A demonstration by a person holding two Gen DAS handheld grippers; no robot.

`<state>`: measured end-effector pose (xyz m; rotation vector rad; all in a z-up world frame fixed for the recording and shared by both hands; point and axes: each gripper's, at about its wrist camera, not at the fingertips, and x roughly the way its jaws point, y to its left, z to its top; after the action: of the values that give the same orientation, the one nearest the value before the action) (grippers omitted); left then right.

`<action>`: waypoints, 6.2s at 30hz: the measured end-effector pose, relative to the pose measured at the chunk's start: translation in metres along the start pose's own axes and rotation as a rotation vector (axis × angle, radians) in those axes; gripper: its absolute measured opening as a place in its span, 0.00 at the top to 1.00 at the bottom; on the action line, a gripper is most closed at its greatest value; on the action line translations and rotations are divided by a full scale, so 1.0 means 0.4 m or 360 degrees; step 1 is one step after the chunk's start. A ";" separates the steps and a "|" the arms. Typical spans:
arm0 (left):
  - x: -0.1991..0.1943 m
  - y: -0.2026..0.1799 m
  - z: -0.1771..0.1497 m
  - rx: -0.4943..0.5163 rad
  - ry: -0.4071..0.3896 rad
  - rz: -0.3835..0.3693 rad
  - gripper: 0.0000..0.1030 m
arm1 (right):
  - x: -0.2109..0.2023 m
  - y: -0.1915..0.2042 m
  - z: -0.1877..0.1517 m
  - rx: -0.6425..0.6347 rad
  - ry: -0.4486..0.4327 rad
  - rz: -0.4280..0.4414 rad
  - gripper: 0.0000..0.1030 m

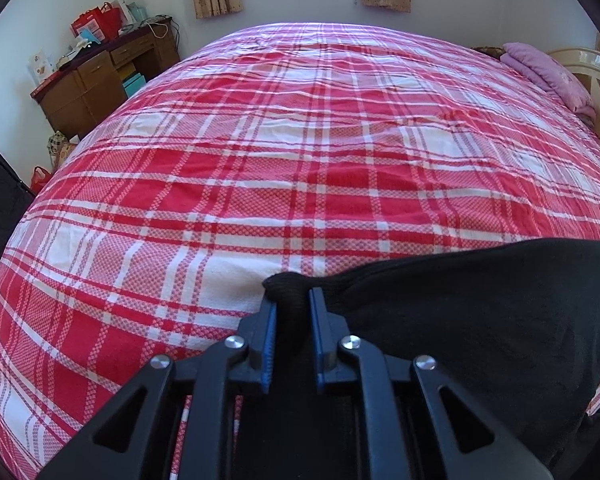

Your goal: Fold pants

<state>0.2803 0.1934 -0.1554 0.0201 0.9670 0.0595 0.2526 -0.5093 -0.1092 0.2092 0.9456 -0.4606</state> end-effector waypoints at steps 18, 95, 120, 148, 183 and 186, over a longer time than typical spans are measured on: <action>0.014 -0.019 0.011 0.0057 0.0028 0.0060 0.84 | 0.122 0.046 0.024 -0.0136 0.0125 0.0127 0.82; -0.341 0.326 -0.484 -0.0231 -0.0515 -0.0233 0.55 | -0.569 -0.096 -0.548 -0.0302 -0.0655 0.0571 0.42; -0.342 0.165 -0.447 -0.0109 -0.0456 -0.0490 0.92 | -0.464 0.755 -0.904 -0.1691 -0.0382 0.0810 0.63; -0.321 0.213 -0.448 -0.0194 -0.0267 -0.0433 0.79 | -0.470 0.749 -0.903 -0.1627 -0.0135 0.0971 0.94; -0.451 -0.625 -0.479 0.0929 -0.0197 -0.1041 0.51 | -0.465 -0.339 -0.627 0.0522 -0.0268 0.0420 0.60; -0.447 -0.629 -0.494 0.0940 -0.0172 -0.1063 0.52 | -0.440 -0.340 -0.639 0.0585 -0.0239 0.0564 0.60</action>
<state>0.0271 -0.0702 -0.1316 0.2393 0.8151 -0.8344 -0.0854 -0.4847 -0.1082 0.6553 0.6526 -0.3131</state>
